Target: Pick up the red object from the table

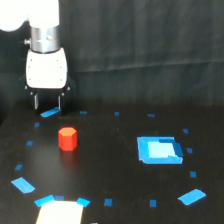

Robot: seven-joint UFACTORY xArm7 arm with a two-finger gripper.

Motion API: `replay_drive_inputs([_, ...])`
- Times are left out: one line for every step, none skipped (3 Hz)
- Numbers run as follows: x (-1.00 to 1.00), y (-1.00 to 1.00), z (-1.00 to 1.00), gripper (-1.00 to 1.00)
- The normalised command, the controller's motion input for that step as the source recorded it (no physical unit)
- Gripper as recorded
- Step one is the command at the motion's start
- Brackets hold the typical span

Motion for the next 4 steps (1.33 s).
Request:
replay_drive_inputs([0.72, -1.00, -1.00, 0.06])
replay_drive_inputs([1.00, -1.00, -1.00, 1.00])
replay_drive_inputs([0.83, -1.00, 0.07, 1.00])
replay_drive_inputs([0.04, -1.00, -0.63, 0.98])
